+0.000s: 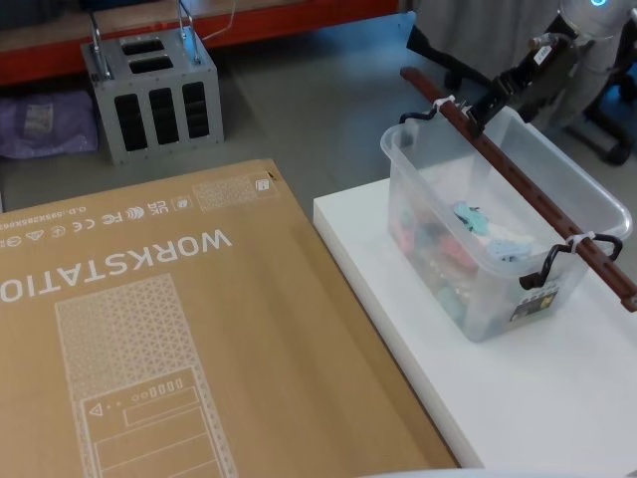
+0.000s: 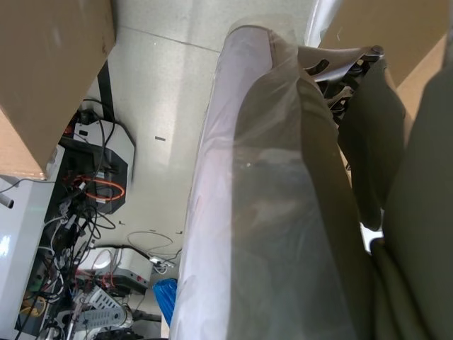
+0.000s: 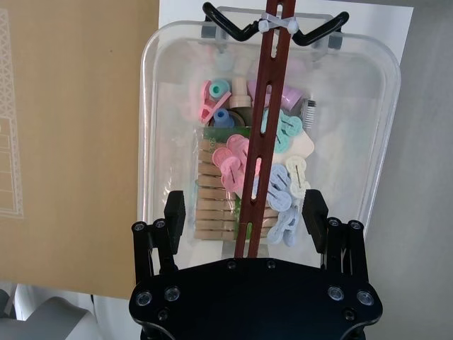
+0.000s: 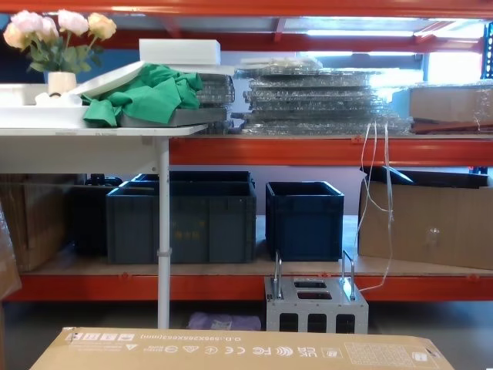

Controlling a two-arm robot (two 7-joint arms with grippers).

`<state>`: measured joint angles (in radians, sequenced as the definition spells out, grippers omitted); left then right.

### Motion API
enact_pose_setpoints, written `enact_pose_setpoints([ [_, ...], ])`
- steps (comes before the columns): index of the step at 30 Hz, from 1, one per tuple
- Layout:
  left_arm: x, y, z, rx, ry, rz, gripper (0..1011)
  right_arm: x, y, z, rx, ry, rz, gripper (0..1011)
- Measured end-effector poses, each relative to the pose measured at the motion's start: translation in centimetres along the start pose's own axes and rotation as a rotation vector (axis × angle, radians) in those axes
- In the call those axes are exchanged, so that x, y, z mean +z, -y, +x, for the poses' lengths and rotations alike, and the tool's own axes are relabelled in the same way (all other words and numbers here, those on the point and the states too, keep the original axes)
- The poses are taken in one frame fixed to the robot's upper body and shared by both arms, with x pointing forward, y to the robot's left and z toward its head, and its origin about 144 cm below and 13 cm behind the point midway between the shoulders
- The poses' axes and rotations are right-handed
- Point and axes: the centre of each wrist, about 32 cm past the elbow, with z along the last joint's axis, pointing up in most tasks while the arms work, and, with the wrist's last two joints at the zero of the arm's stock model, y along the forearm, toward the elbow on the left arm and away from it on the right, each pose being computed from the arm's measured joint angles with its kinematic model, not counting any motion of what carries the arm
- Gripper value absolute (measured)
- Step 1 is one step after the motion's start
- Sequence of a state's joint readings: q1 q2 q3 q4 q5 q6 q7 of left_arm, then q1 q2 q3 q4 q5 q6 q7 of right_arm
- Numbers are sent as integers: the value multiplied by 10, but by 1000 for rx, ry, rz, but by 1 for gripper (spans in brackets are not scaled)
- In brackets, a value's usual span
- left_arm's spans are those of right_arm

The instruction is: Use one hand to grasp the basket and place it at the designated location.

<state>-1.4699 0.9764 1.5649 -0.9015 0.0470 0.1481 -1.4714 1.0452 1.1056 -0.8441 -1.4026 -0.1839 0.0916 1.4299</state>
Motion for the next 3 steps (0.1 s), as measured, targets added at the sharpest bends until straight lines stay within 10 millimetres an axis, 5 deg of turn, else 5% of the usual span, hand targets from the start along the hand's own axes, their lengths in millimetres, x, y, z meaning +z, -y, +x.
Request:
enact_pose_setpoints([
  [3, 0, 0, 0, 0, 0, 0, 0, 0, 0, 0, 0, 0, 0, 1000],
])
